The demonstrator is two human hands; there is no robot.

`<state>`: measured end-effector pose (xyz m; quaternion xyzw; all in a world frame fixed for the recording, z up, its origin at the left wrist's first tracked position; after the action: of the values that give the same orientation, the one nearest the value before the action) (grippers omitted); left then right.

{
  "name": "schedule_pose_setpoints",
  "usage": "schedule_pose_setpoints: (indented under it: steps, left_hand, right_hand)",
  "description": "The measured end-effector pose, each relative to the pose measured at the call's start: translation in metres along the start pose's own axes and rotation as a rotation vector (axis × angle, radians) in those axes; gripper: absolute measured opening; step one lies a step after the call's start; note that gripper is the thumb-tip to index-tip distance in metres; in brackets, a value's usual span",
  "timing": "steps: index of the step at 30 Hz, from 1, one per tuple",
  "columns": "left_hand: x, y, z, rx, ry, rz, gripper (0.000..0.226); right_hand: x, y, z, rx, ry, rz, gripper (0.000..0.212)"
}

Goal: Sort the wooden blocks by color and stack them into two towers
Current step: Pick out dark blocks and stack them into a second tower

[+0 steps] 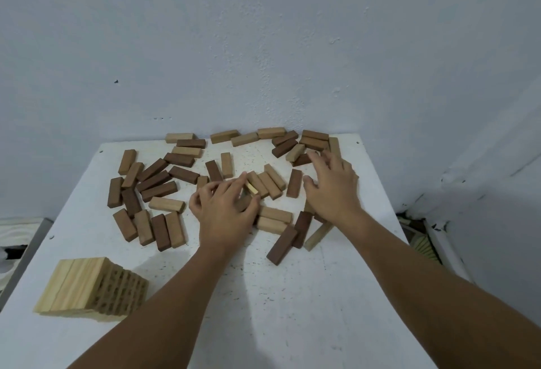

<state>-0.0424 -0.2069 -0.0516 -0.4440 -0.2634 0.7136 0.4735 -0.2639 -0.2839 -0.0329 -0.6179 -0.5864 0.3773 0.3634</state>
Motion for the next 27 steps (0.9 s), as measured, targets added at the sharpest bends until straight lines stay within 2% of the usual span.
schedule_pose_setpoints:
  steps: [3,5,7,9,11,13,16,18,21,24,27]
  left_hand:
    - [-0.001,0.000,-0.001,0.004,-0.003,-0.015,0.054]
    - [-0.001,0.001,-0.002,0.011,-0.010,-0.026,0.054]
    - [-0.001,0.001,-0.003,0.020,-0.009,-0.027,0.056]
    - [0.000,0.001,-0.003,0.026,-0.011,-0.020,0.054]
    - [-0.001,0.001,-0.003,0.036,-0.012,-0.010,0.052]
    - [-0.001,0.000,-0.002,0.047,-0.021,0.004,0.051]
    - [-0.002,0.001,-0.002,0.055,-0.041,-0.001,0.051]
    - [-0.002,0.000,-0.002,0.051,-0.054,-0.004,0.051]
    - [-0.002,-0.004,0.001,0.080,-0.071,-0.010,0.053]
    - [0.002,-0.013,0.001,0.202,-0.139,0.000,0.059]
    - [0.020,-0.023,0.001,0.287,-0.162,0.022,0.057]
  right_hand:
    - [-0.004,0.009,0.005,0.162,-0.013,-0.178,0.054]
    - [0.001,0.013,-0.003,0.103,-0.120,-0.220,0.050]
    - [0.006,0.011,-0.011,-0.060,-0.173,-0.178,0.045]
    - [0.003,0.008,-0.013,-0.172,-0.146,-0.106,0.041]
    - [0.000,0.007,-0.010,-0.186,-0.128,-0.029,0.040]
    - [0.001,0.007,-0.015,-0.160,-0.204,0.007,0.042]
    - [0.015,0.017,-0.035,-0.075,-0.400,-0.187,0.042]
    - [0.019,0.028,-0.040,0.066,-0.429,-0.282,0.045]
    - [0.010,0.026,-0.036,0.107,-0.398,-0.199,0.044]
    - [0.003,0.022,-0.028,0.021,-0.374,-0.219,0.041]
    - [0.012,0.013,-0.024,-0.092,-0.382,-0.165,0.039]
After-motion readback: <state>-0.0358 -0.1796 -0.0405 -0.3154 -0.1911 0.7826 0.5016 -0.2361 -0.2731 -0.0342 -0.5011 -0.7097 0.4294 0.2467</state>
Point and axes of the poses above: each hand's wrist, its own x-axis away from the middle knuckle, its own y-axis out of the palm, z = x × y, the point moved 5 cm from there along -x, towards the middle knuckle, and after that the axes turned 10 degrees about y, right-handed, at the moved point
